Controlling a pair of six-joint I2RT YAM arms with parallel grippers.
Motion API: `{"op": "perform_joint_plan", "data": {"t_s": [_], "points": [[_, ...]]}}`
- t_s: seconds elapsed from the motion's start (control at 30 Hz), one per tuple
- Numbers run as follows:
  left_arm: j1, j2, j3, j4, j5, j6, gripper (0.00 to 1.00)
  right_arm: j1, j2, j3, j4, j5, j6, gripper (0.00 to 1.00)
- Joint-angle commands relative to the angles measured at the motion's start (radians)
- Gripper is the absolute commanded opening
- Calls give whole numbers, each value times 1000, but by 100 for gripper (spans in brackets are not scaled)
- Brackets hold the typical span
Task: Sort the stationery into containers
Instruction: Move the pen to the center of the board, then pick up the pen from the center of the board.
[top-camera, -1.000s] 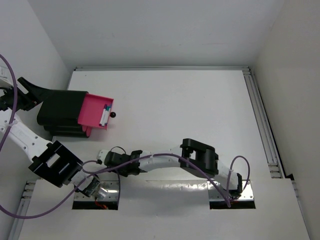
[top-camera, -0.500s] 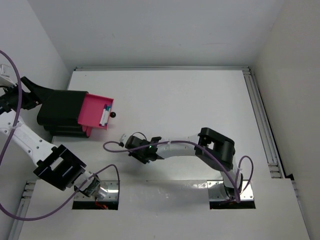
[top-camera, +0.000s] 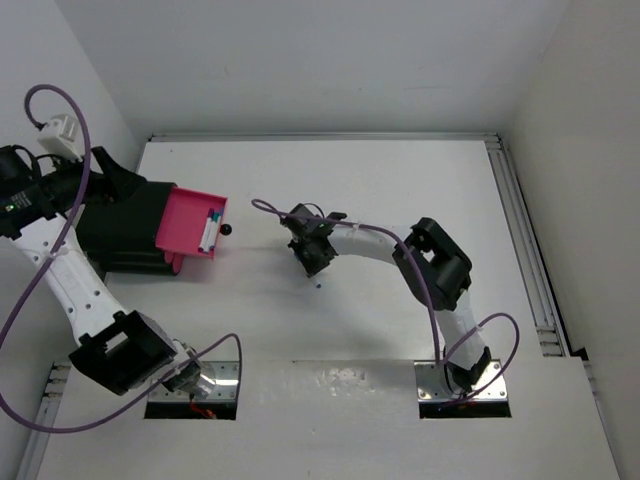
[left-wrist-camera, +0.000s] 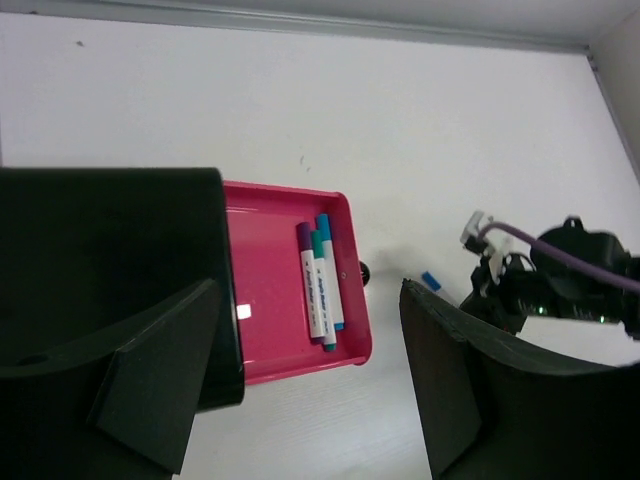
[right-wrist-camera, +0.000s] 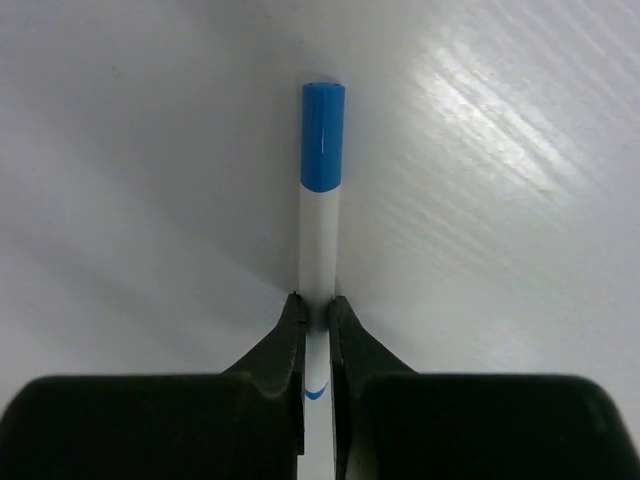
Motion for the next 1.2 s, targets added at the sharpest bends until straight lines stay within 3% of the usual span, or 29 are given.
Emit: {"op": "perform_joint_plan", "data": {"t_s": [0.0, 0.27, 0.4, 0.47, 0.53, 0.6, 0.77, 0.9, 1.0, 1.17], "points": [[-117, -33, 0, -3, -60, 78, 79, -40, 113, 30, -178, 10, -30, 6], [-365, -31, -37, -44, -250, 130, 78, -106, 223, 138, -293, -63, -116, 19], [-480, -73, -159, 15, -273, 61, 78, -110, 236, 144, -296, -60, -124, 25], [-539, -93, -209, 74, -282, 30, 78, -108, 245, 146, -300, -58, -125, 23], [-581, -119, -271, 133, -299, -3, 78, -106, 249, 146, -301, -55, -125, 8], [-638, -139, -315, 173, -307, -25, 77, -109, 242, 138, -290, -47, -120, 0], [-762, -153, -506, 312, -238, -123, 76, -158, 135, 62, -228, -67, -94, 0], [-862, -172, -635, 505, -204, -310, 76, -208, 11, -35, -127, -161, -71, 0], [-941, -192, -709, 703, -268, -423, 73, -238, -71, -92, -82, -214, -70, 0], [-1017, -110, -741, 848, -344, -580, 73, -261, -143, -83, -82, -325, -67, 0]]}}
